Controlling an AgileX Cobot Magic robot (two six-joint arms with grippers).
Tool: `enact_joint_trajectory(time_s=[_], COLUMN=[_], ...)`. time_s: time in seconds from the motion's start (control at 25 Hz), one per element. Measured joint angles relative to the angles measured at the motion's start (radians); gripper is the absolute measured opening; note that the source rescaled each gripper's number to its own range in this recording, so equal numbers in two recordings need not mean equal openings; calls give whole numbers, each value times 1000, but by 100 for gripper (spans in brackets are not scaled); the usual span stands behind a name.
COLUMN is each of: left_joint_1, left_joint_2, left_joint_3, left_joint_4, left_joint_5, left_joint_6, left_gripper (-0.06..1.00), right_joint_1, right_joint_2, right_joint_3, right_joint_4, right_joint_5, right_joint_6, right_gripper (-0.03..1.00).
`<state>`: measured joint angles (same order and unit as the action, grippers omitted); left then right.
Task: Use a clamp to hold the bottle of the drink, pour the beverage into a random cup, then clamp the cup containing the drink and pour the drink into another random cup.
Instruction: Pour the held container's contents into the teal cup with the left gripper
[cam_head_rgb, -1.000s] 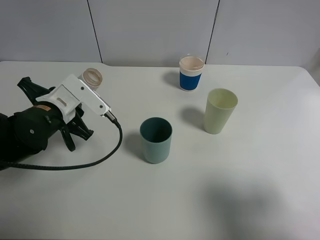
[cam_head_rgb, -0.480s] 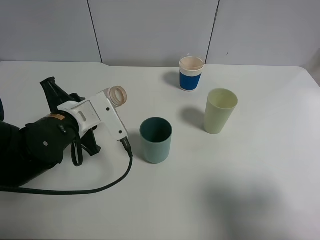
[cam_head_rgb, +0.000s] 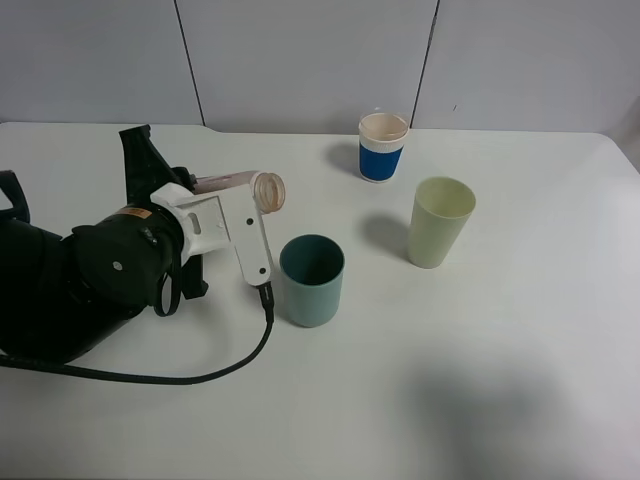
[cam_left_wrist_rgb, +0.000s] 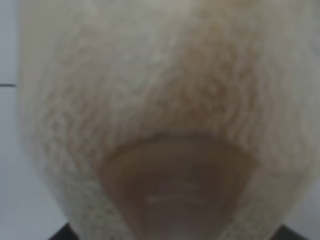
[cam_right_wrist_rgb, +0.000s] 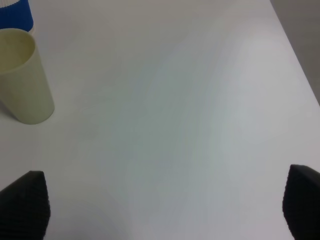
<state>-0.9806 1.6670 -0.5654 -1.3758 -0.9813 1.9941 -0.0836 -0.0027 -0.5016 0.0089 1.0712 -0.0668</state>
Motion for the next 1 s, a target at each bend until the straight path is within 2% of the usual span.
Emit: enact_joint_trajectory(time_s=[0.32, 0.48, 1.0], left_joint_1=[-48, -51, -51], left_joint_2=[0, 0, 0], left_joint_3=[-14, -14, -14], left_joint_4=[6, 41, 93], left_joint_5=[-10, -28, -34], left_joint_6=[117, 165, 202], left_gripper=[7, 7, 7], right_joint_1=[0, 0, 0], right_joint_2=[0, 0, 0], right_joint_3=[0, 0, 0], right_joint_4=[0, 0, 0], right_joint_5=[0, 0, 0], right_joint_6=[0, 0, 0], right_gripper=[76, 76, 76])
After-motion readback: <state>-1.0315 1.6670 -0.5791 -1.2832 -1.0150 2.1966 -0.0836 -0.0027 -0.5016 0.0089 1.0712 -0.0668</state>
